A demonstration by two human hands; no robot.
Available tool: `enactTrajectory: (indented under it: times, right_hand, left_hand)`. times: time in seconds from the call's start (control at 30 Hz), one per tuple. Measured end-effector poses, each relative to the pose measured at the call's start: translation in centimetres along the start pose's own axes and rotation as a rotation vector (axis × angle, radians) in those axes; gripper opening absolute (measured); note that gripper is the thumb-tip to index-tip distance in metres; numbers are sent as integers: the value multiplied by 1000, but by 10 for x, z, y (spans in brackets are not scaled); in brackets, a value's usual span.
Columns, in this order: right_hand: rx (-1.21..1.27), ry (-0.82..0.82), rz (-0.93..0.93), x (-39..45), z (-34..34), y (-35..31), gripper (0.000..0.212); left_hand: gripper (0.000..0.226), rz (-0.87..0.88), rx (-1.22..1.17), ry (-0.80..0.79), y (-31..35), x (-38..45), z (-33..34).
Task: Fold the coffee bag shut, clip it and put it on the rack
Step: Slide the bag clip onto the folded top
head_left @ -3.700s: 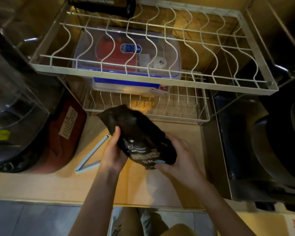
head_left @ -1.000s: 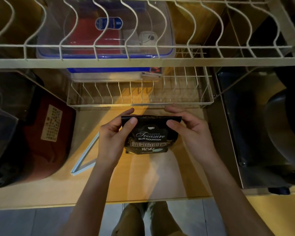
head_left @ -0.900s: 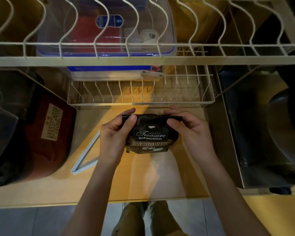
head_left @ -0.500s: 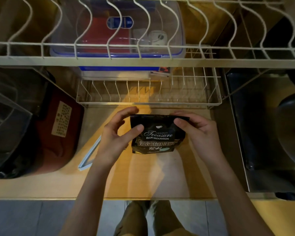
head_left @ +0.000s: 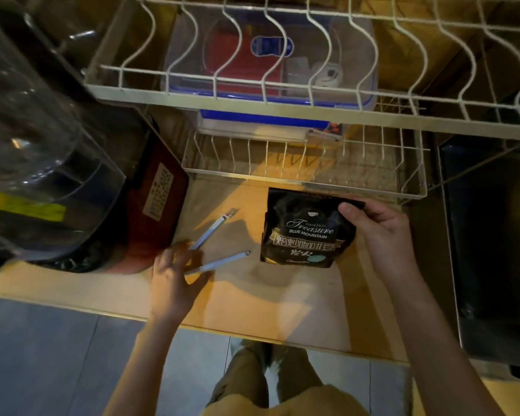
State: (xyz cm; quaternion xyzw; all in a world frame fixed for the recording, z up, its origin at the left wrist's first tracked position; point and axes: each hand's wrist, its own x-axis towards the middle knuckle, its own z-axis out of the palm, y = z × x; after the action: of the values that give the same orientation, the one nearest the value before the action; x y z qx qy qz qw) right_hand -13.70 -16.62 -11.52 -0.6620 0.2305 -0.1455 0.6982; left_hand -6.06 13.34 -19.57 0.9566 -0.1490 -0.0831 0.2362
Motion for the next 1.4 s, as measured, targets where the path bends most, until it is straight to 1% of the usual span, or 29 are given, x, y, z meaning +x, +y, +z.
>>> enactTrajectory:
  times: [0.07, 0.17, 0.23, 0.3, 0.4, 0.43, 0.5, 0.53, 0.63, 0.67, 0.8, 0.93, 1.07, 1.17, 1.27, 1.33, 1.4]
  right_hand:
    - [-26, 1, -1, 0, -1, 1, 17]
    - [-48, 3, 9, 0, -2, 1, 18]
    - [-56, 3, 15, -1, -2, 1, 17]
    - [-64, 0, 25, -1, -2, 1, 17]
    - [-57, -6, 36, -2, -2, -1, 17]
    - [-54, -16, 37, -2, -2, -2, 17]
    - [-50, -24, 40, -2, -2, -3, 18]
    - [-47, -24, 42, -2, -2, -4, 18]
    - [-27, -31, 44, -2, -2, -5, 19]
    - [-20, -36, 45, -2, -1, -5, 20]
    - [6, -53, 49, -2, -3, -7, 22]
    - [29, -77, 82, 0, -4, -9, 20]
    - [56, -100, 133, 1, -5, -12, 19]
    - [38, -117, 167, 3, -8, -16, 17]
    - [-27, -166, 216, 7, -10, -24, 15]
    - [-81, -153, 243, 8, -11, -28, 14]
    - [-141, -125, 218, 9, -10, -31, 14]
  left_hand:
    - [35, -29, 33, 10, -6, -5, 2]
    - [28, -5, -39, 53, -11, -11, 3]
    - [19, 12, -158, 85, -10, -11, 2]
    - [14, -48, -340, 106, -2, -9, -5]
    - [22, -189, -674, 61, 20, -4, -23]
    - [20, -186, -739, 51, 27, -2, -30]
    - [13, -113, -795, 27, 41, 4, -45]
    - [11, -69, -795, 13, 49, 7, -52]
    - [18, 40, -790, -23, 71, 17, -63]
    - [16, 79, -775, -45, 78, 20, -65]
    - [13, 240, -601, -119, 95, 36, -65]
    - [22, 349, -485, -176, 115, 53, -68]
    - [39, 383, -450, -294, 130, 66, -73]
    - [48, 408, -421, -363, 138, 71, -70]
    - [50, 420, -423, -383, 144, 74, -61]
    - [48, 407, -456, -365, 146, 73, -55]
    - [47, 373, -512, -349, 146, 72, -49]
